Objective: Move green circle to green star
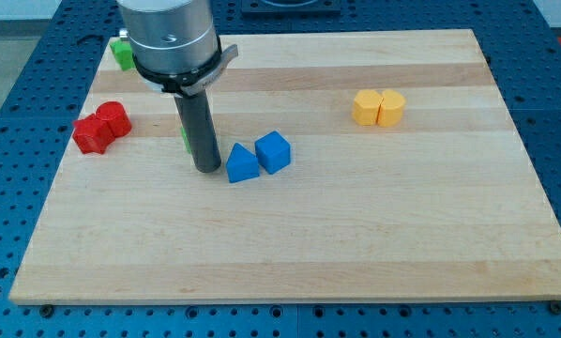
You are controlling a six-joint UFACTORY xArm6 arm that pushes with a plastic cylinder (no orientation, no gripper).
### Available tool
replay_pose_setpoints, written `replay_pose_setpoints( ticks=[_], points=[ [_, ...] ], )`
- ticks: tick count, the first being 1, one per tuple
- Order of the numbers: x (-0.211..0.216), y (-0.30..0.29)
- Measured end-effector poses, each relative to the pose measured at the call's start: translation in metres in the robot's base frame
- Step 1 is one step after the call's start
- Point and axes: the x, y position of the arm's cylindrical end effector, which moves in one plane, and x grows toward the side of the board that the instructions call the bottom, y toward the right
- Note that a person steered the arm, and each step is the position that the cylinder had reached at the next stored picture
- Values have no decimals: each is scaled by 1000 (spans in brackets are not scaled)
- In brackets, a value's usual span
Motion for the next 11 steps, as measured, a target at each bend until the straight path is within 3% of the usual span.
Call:
replay_pose_setpoints(
  ticks=[3, 4, 7, 11],
  points=[
    [-101, -7],
    [-101, -6],
    [-27, -39],
    [-164, -42]
  ],
)
